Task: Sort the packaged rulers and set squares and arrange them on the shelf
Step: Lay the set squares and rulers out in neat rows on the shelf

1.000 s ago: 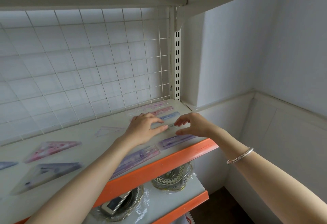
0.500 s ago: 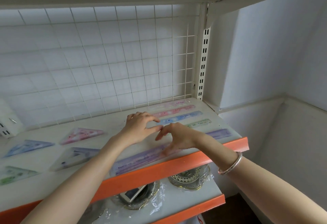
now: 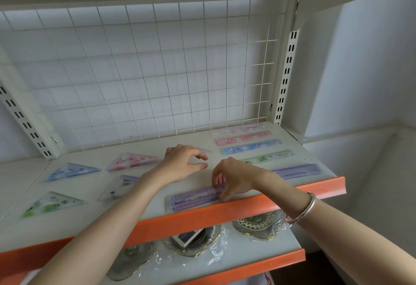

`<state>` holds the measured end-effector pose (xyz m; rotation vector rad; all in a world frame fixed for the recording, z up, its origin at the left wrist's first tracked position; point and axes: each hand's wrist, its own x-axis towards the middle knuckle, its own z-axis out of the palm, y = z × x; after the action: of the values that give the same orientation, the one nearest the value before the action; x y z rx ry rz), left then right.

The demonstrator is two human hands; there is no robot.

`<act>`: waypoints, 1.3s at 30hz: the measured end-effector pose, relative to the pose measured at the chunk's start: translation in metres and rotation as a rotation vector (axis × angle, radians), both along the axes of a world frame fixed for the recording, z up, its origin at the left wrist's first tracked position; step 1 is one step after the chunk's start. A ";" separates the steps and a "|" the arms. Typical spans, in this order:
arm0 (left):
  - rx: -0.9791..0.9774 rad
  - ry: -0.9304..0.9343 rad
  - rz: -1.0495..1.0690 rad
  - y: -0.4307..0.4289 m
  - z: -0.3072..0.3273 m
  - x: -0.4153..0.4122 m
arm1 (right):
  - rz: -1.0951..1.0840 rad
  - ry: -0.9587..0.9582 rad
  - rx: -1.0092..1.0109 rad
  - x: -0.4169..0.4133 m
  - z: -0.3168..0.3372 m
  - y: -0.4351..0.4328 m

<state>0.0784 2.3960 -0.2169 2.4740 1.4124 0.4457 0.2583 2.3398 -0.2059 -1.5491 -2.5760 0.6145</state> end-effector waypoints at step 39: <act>-0.724 -0.391 -0.161 0.011 0.029 -0.002 | -0.210 0.476 0.214 0.025 0.000 0.044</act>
<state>0.0759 2.4066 -0.1876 1.7755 0.9742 0.2898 0.2832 2.3834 -0.2057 -1.3782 -2.0283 0.5782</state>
